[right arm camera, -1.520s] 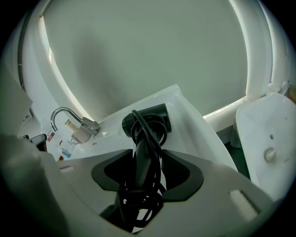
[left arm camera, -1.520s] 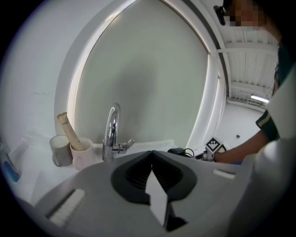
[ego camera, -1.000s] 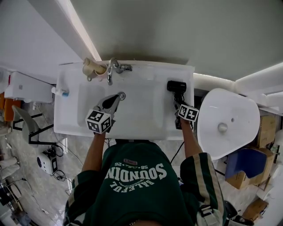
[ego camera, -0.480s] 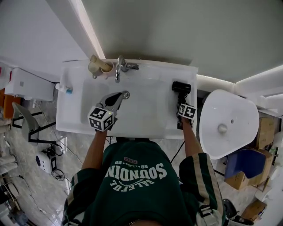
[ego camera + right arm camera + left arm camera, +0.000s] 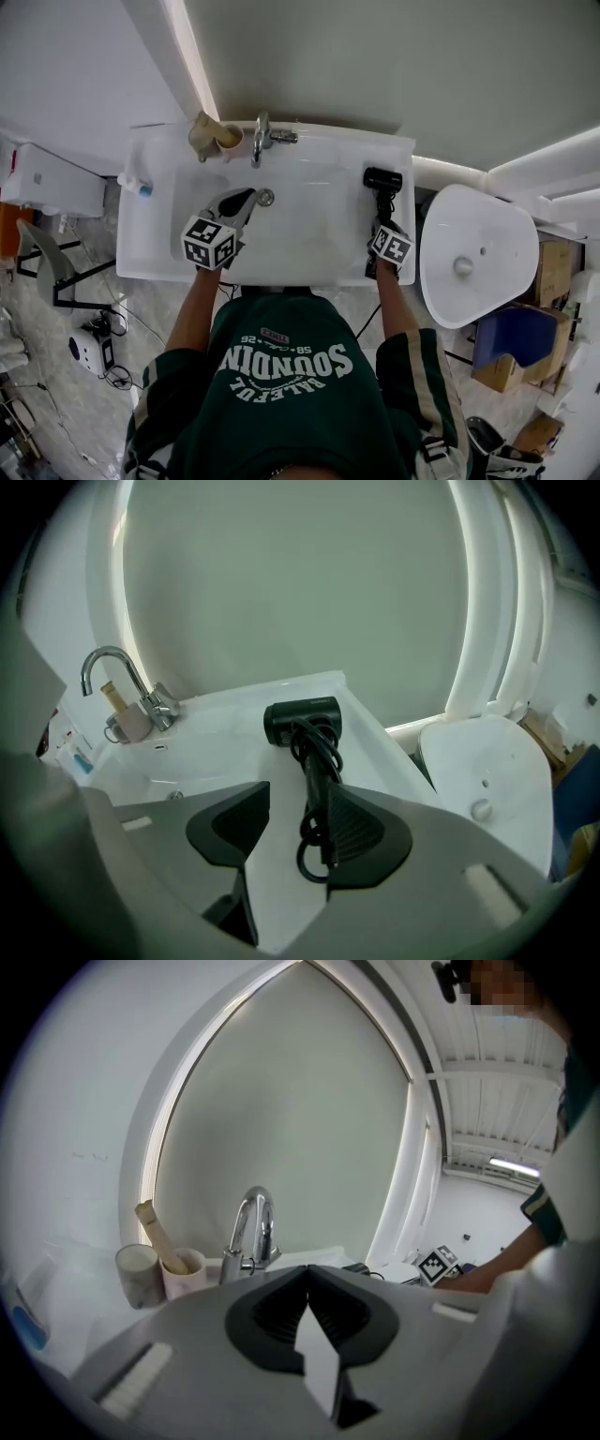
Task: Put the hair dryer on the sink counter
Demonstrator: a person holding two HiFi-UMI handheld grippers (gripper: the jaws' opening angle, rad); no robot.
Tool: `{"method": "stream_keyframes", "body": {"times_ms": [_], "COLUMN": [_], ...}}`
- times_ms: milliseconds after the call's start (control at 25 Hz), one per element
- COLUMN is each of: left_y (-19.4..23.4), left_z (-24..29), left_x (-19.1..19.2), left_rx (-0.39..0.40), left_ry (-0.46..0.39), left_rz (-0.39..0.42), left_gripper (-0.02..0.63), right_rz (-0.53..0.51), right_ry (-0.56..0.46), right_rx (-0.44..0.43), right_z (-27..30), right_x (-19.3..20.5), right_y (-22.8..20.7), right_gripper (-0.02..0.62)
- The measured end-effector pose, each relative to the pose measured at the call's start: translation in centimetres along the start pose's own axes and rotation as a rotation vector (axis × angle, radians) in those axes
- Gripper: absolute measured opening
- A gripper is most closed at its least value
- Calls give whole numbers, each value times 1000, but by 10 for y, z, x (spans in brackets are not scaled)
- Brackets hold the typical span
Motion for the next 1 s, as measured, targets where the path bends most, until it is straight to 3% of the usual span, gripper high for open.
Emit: {"method": "stream_keyframes", "body": {"times_ms": [120, 280, 440, 640, 1000], "left_y": [4, 10, 20, 29, 32], "left_z": [-7, -16, -24, -32, -39], "left_x": [1, 1, 2, 1, -5], "left_rx": [10, 12, 5, -5, -19], "left_ry": [-2, -8, -14, -26, -54], "left_rz": [9, 14, 9, -2, 1], "left_gripper": [52, 52, 52, 52, 52], "right_rz": [6, -34, -162, -322, -401], "right_ry": [-19, -25, -53, -169, -349], "right_rx": [-32, -99, -158, -266, -408], "right_z": [-7, -13, -21, -47, -100], "right_x": [4, 8, 3, -17, -58], "right_y": [23, 62, 108, 170, 232], "right_gripper": [146, 7, 5, 5, 5]}}
Point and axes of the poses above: the fingertips, and each gripper's own axes: z forward along the fingers, y to its left, x out of its underside, the point moved 6 cm from there along -z, backward along the fingers, and after that the axes turned 8 degrees about y, right-handed, at the moved point
